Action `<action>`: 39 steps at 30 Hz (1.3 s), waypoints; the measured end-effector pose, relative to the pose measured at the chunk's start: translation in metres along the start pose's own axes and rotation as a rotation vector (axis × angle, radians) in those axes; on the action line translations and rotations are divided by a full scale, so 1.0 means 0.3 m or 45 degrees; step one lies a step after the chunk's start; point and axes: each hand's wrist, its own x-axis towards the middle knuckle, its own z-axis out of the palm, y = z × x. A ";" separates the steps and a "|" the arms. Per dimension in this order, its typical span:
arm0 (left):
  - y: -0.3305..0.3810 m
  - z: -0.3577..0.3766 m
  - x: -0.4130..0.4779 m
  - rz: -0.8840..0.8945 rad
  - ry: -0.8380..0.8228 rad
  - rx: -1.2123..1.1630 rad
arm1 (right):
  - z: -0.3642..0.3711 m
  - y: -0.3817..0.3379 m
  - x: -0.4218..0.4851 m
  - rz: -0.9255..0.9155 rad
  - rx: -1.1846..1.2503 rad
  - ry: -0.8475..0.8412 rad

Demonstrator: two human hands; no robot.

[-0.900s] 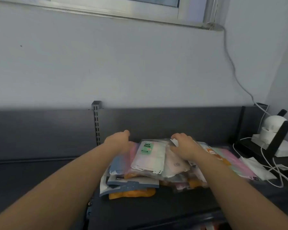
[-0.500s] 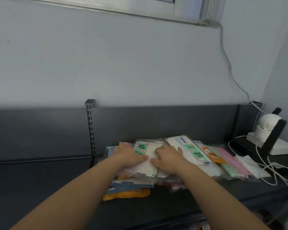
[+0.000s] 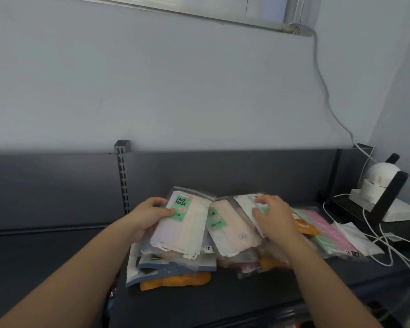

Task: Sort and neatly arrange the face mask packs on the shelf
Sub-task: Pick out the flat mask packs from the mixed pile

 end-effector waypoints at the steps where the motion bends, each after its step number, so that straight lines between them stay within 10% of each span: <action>1: -0.009 -0.012 -0.001 -0.002 -0.035 -0.041 | -0.013 0.033 0.015 0.122 -0.060 -0.002; 8: -0.054 -0.006 -0.003 0.001 -0.049 -0.236 | -0.052 0.141 0.046 0.509 -0.124 -0.202; 23: -0.006 0.025 -0.026 0.034 0.066 -0.281 | -0.127 0.088 0.077 0.362 0.593 0.301; 27: -0.010 0.022 -0.036 0.052 0.020 -0.338 | -0.129 0.008 0.076 0.478 1.081 0.200; 39: -0.016 0.040 -0.101 0.118 -0.083 -0.322 | 0.153 -0.261 -0.065 0.317 1.099 -0.320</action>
